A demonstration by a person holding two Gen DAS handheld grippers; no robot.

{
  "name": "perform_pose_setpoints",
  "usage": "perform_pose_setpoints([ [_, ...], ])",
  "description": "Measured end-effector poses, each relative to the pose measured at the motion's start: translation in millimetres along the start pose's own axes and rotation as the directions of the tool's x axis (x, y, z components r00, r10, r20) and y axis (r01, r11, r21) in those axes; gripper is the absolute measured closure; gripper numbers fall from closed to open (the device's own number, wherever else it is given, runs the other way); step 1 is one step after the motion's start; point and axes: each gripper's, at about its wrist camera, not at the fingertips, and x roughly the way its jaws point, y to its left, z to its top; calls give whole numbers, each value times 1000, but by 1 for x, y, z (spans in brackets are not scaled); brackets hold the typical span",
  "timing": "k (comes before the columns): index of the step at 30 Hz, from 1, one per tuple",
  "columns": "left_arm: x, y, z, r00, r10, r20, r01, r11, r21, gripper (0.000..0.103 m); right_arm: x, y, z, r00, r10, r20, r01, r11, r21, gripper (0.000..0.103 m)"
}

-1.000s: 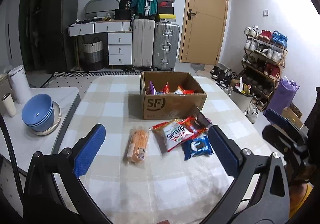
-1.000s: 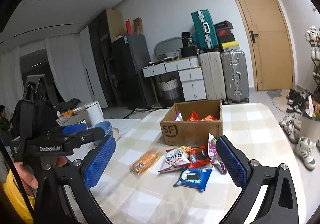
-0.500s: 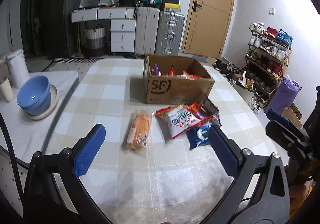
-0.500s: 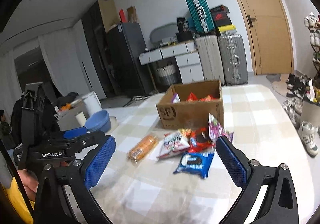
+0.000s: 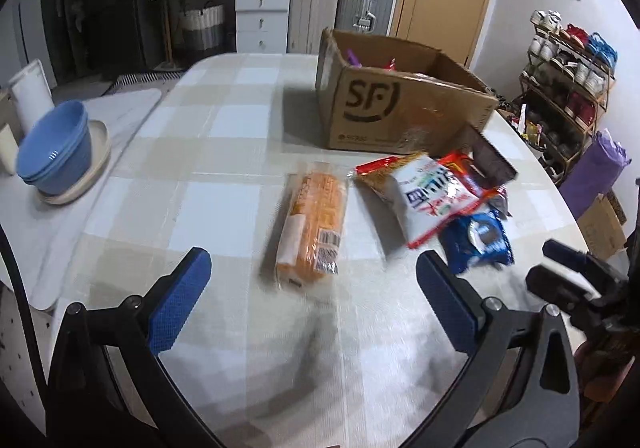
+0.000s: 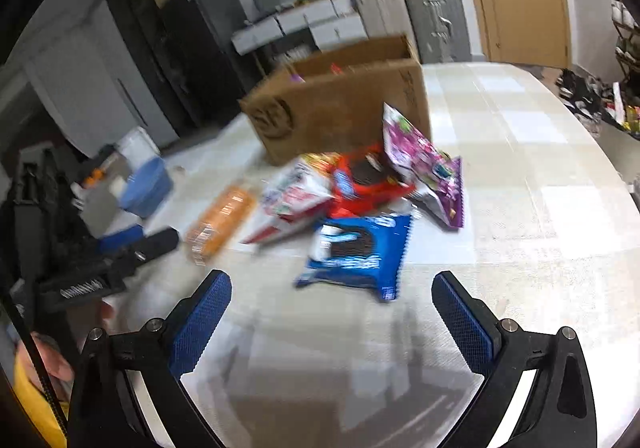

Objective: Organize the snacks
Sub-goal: 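Grasp the orange bread roll with the left tool while the right tool grasps the blue Oreo pack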

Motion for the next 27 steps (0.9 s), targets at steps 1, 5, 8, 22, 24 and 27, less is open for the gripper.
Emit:
perform_pose_setpoints([
  [1,11,2,3,1000,3,-13,-4,1000,-8,1,5,-3,2,1000,-6,-13,6,1000,1,1],
  [5,41,9,14,999,-8,-51,5,999,-42,1,27,-9,12,998,-21,-57,22,1000,4,1],
  [8,65,9,21,997,7,-78,-10,999,-34,1,41,-8,18,995,-63,-79,62,998,-19,1],
  [22,115,17,33,991,17,-133,-18,1000,-10,5,69,-3,27,984,-125,-130,119,992,-51,1],
  [24,119,18,36,991,31,-132,-32,1000,0,12,69,-4,26,982,-135,-133,130,990,-46,1],
  [27,118,21,38,993,18,-118,-18,1000,5,34,72,-2,25,975,-168,-142,161,985,-63,1],
])
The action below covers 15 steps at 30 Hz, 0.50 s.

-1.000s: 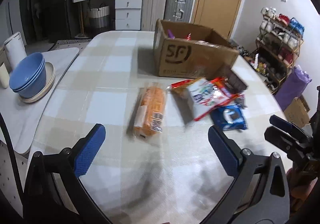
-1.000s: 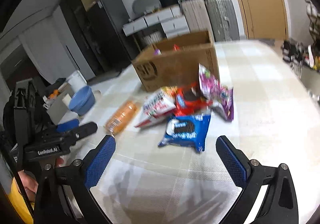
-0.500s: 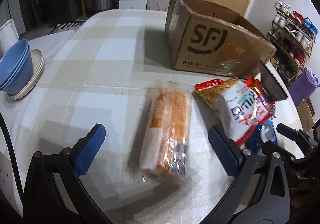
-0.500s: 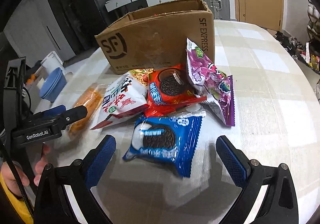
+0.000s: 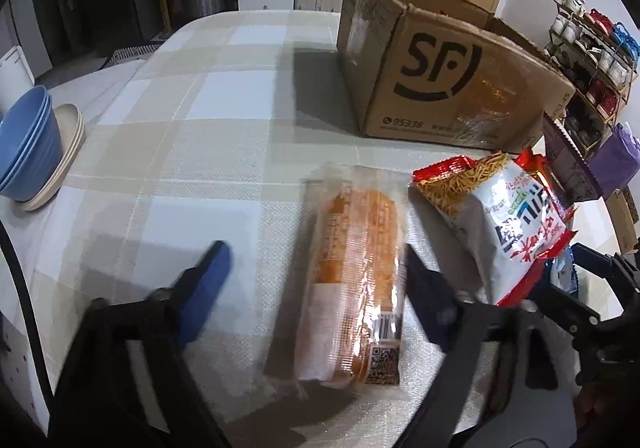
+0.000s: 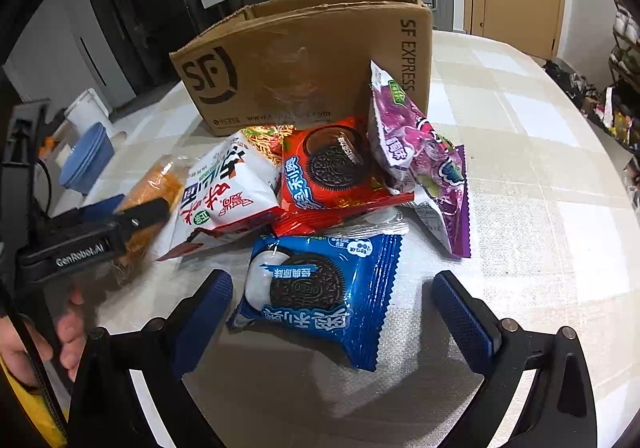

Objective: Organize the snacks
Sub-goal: 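Grasp the orange bread roll with the left tool while the right tool grasps the blue Oreo pack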

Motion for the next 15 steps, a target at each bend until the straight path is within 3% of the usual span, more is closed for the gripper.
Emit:
perform_pose_setpoints([
  [5,-4,0,-4,1000,28,9,-28,999,38,50,3,5,0,1000,-23,-4,23,1000,-8,3],
  [8,-7,2,-6,999,32,17,-33,999,37,68,3,4,-1,999,-34,0,34,999,-5,8],
  [11,-14,6,-9,1000,8,7,-8,1000,29,68,1,11,-3,1000,-29,5,29,999,-38,18],
  [15,-21,7,-17,1000,5,1,-5,1000,20,69,3,20,-4,1000,-31,0,31,997,-75,23],
])
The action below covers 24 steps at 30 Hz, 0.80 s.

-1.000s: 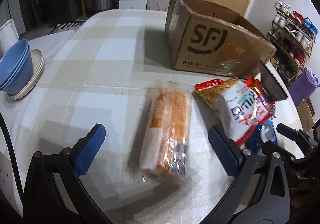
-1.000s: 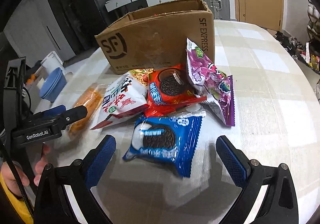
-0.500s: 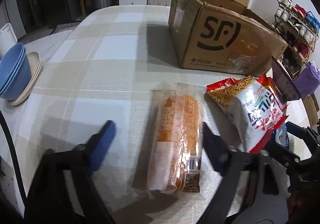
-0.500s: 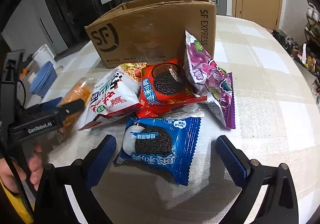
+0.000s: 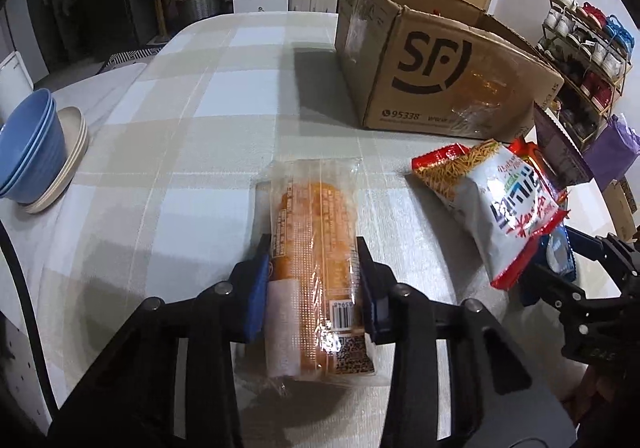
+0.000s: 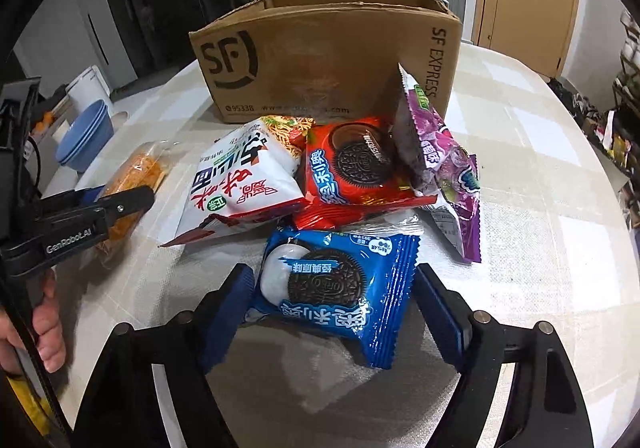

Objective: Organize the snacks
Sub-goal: 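Grasp the orange bread roll with the left tool while the right tool grasps the blue Oreo pack, then carry the bread roll and blue Oreo pack over the cardboard box with both tools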

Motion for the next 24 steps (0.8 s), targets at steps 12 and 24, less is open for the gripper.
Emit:
perform_pose_setpoints([
  [12,-27,5,-24,999,-33,-13,33,999,-38,69,-17,-18,-10,992,115,59,-120,987,105,58],
  [24,-79,-14,-39,995,-84,44,85,996,-12,69,-87,-35,-32,944,235,230,-280,941,188,58],
])
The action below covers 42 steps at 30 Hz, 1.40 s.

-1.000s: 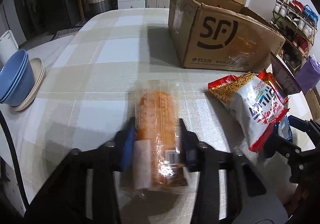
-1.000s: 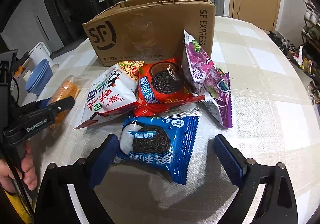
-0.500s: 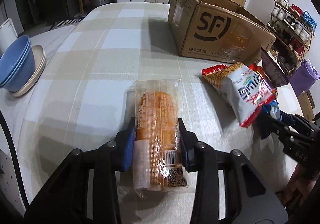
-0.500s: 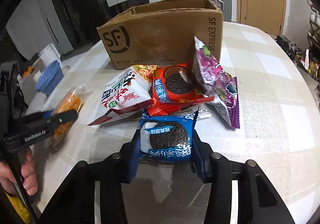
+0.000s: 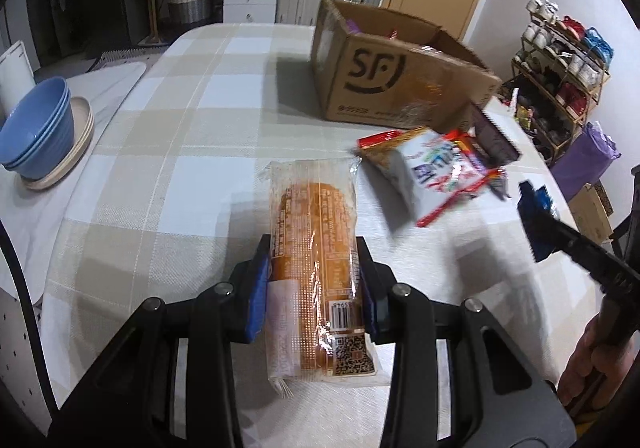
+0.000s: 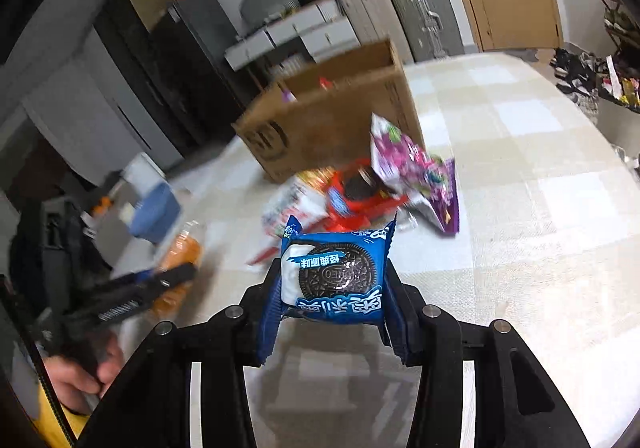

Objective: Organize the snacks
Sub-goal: 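Carry the bread roll and blue Oreo pack over the cardboard box with both tools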

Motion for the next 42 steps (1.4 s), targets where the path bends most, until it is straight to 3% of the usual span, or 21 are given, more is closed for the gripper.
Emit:
perform_pose_setpoints([
  [6,-38,-27,-6,999,-20,47,17,998,55,69,-44,27,2,993,70,97,-66,997,-47,58],
  [16,-99,-60,-11,989,-79,125,65,992,110,69,-81,48,1,976,154,155,-146,987,-62,58],
  [26,-108,-55,1,984,-92,150,81,994,79,69,-85,51,19,965,184,186,-175,982,-66,58],
  [33,-93,-50,36,983,-89,161,78,994,76,69,-76,50,55,954,209,215,-201,978,-59,58],
  [38,-84,-57,80,977,-109,183,93,991,93,69,-71,55,90,949,222,225,-206,974,-95,58],
  [42,-72,-71,125,972,-94,215,64,988,144,69,-65,57,122,946,223,236,-199,973,-119,58],
])
